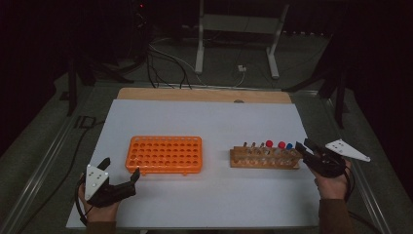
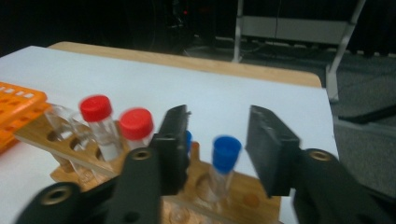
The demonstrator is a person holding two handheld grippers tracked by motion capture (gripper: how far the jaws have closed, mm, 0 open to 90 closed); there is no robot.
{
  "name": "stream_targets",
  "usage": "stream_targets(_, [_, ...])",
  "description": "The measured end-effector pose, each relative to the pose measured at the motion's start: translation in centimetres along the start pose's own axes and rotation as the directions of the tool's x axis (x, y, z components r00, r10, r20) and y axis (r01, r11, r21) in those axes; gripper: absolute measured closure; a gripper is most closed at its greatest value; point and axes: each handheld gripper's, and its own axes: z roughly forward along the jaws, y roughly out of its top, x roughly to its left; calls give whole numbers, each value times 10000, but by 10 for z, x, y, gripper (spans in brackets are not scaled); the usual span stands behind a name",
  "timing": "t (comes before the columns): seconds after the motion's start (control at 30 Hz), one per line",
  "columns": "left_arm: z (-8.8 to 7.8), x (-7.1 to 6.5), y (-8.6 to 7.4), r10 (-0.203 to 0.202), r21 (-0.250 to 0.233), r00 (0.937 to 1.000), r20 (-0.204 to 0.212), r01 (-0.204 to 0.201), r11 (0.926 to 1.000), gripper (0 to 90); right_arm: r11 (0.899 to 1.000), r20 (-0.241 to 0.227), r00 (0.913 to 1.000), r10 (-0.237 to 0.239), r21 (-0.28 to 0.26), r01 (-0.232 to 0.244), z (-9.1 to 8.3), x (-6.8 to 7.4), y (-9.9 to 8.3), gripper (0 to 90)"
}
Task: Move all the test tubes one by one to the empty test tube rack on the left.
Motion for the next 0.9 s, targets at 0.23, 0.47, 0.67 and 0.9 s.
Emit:
stream_targets(0.23, [0, -1, 0, 47, 19, 10000, 13, -47, 10000, 5, 9993, -279, 9995, 165, 353, -155, 9, -5, -10, 684])
stream_targets(0.47, [1, 0, 0, 19, 2, 10000, 25, -19, 10000, 5, 9978, -280, 9992, 280, 608, -263, 20, -7, -13, 711])
stream_targets(0.67, [1, -1, 0, 47, 20, 10000, 32, -47, 10000, 5, 9978, -272, 9996, 89, 662, -71, 23, -4, -13, 754])
stream_targets(0.9, [1, -1, 0, 50, 15, 10000, 33, -50, 10000, 5, 9956, -169, 9999, 12, 939, 4, 26, -5, -15, 744])
